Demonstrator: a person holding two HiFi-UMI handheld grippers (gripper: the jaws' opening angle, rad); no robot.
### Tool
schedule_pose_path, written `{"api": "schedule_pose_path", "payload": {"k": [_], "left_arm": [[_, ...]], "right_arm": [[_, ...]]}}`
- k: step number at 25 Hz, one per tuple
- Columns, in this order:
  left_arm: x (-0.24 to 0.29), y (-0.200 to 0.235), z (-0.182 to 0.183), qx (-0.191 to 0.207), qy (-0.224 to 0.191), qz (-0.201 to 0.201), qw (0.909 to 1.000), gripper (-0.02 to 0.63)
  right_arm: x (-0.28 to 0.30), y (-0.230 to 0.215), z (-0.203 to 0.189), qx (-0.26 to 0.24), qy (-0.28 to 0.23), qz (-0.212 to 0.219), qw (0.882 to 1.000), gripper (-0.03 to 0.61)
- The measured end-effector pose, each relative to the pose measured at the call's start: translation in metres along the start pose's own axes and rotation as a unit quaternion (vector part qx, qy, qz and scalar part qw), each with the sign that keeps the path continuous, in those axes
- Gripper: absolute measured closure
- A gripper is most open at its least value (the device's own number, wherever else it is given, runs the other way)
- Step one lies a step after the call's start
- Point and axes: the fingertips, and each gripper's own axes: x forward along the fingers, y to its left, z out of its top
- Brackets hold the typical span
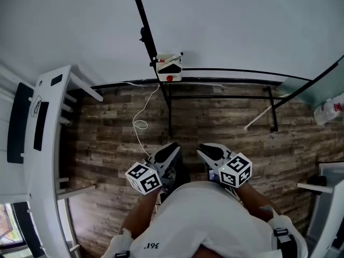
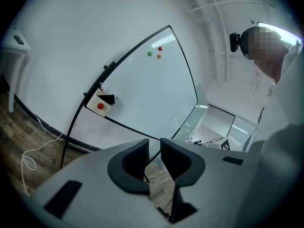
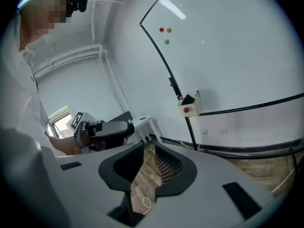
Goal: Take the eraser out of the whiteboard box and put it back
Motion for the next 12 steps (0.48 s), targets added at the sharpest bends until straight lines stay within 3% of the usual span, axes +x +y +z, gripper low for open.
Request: {"api": "schedule_pose_path", "payload": {"k": [12], "left_arm": [[-0.005, 0.069, 0.056, 0.0, 0.014, -0.021, 0.9997, 0.534]], "right_arm": [[0.085, -0.007, 0.044, 0.005, -0.024, -0.028, 0.999, 0.491]]}}
